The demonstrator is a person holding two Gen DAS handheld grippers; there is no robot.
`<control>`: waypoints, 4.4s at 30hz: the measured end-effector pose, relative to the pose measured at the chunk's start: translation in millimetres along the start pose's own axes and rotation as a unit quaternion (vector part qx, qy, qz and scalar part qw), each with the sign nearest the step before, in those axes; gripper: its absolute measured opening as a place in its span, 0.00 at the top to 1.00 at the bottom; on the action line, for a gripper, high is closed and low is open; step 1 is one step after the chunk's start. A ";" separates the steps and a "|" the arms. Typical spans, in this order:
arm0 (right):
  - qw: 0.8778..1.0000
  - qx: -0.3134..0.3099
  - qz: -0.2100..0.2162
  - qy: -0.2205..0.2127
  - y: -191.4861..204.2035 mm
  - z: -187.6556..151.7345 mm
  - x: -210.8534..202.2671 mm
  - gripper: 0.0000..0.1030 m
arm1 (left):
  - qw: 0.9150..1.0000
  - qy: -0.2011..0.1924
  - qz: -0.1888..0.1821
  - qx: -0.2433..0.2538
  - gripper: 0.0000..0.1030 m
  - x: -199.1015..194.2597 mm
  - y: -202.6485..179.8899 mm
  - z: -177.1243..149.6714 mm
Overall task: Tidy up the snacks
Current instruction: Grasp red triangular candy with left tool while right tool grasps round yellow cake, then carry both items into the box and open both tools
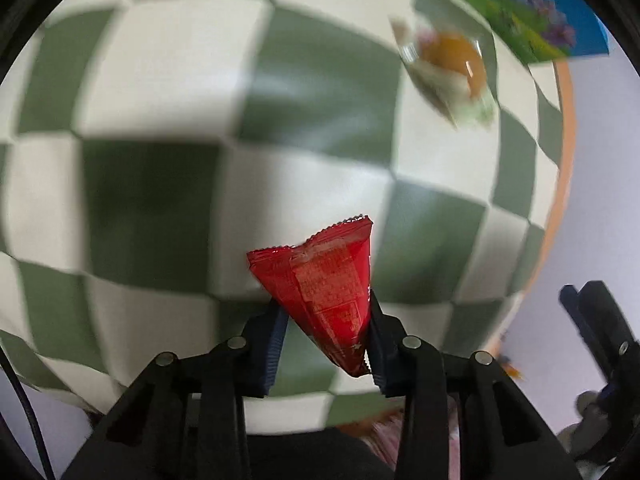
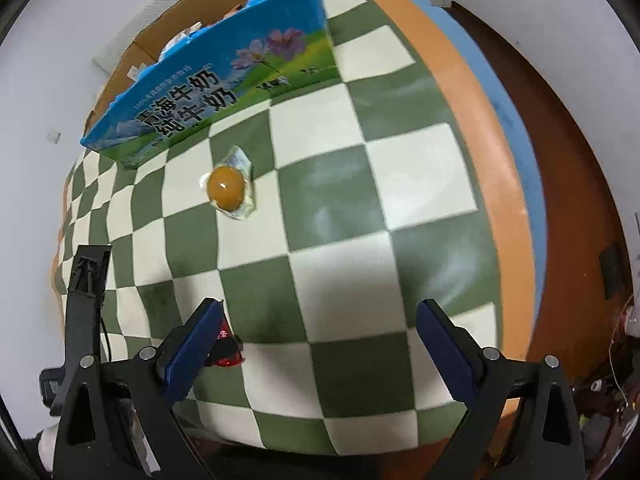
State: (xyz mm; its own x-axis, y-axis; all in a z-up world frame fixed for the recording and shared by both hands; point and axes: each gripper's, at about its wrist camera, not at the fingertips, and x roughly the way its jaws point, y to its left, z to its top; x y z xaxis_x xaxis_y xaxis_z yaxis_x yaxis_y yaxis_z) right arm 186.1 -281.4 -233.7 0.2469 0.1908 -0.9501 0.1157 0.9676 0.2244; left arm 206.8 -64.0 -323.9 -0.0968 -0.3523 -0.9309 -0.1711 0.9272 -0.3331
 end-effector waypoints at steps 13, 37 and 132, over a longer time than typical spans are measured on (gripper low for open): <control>0.993 -0.102 0.005 0.053 94.1 95.0 98.4 0.10 | 0.995 -0.063 0.043 -0.059 0.62 -40.3 69.3 39.3; 0.989 -0.097 -0.005 0.115 62.2 -11.4 107.7 0.50 | 0.986 -0.036 -0.067 -0.147 0.39 -60.9 92.4 45.4; 0.998 -0.063 0.006 0.020 97.2 262.5 60.0 0.50 | 0.989 -0.071 0.050 0.118 0.71 -107.8 -63.6 286.1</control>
State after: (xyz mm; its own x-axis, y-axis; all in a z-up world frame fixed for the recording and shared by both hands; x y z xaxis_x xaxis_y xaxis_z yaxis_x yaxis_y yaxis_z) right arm 464.7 -219.3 -211.9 0.2080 0.2069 -0.9560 -0.0086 0.9777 0.2097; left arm 508.6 -48.7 -245.3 0.0396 -0.2512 -0.9671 0.0684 0.9663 -0.2482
